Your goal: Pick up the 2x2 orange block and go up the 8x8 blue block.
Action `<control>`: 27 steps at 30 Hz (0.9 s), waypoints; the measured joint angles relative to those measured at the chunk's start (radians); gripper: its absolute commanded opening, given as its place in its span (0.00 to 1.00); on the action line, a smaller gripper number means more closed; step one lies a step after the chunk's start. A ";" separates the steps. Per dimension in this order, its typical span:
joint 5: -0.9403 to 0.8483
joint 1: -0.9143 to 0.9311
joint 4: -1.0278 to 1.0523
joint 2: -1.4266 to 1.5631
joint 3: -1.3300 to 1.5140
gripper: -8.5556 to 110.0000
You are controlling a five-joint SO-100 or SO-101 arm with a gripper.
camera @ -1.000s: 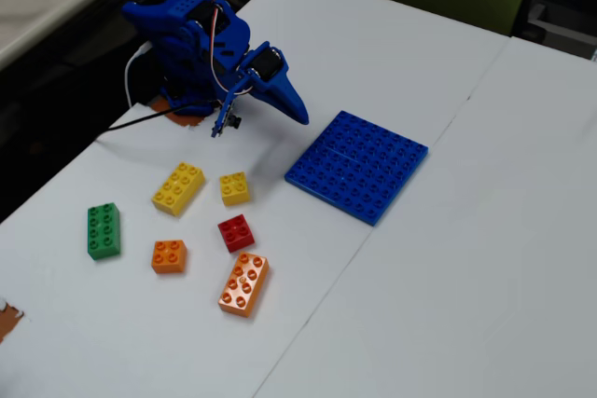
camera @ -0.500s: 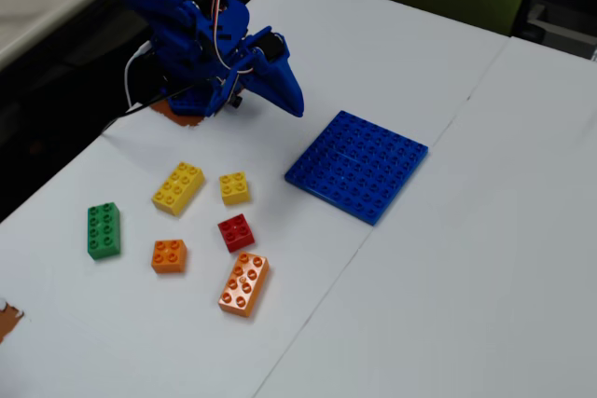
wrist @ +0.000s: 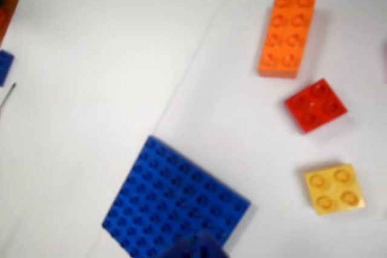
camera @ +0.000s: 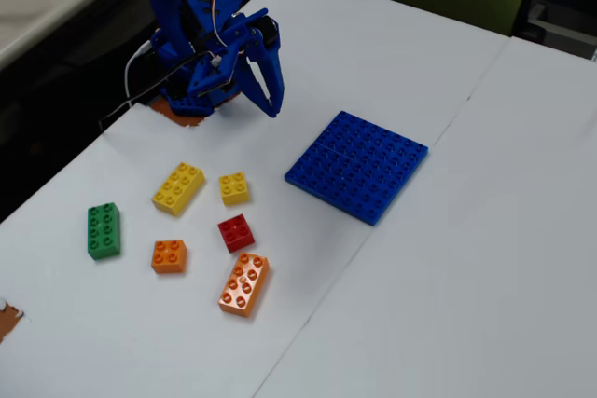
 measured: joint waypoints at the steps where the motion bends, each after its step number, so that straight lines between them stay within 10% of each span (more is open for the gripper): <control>1: -0.025 0.012 0.009 -0.018 -0.015 0.07; 27: -0.591 0.437 0.209 -0.658 -0.612 0.08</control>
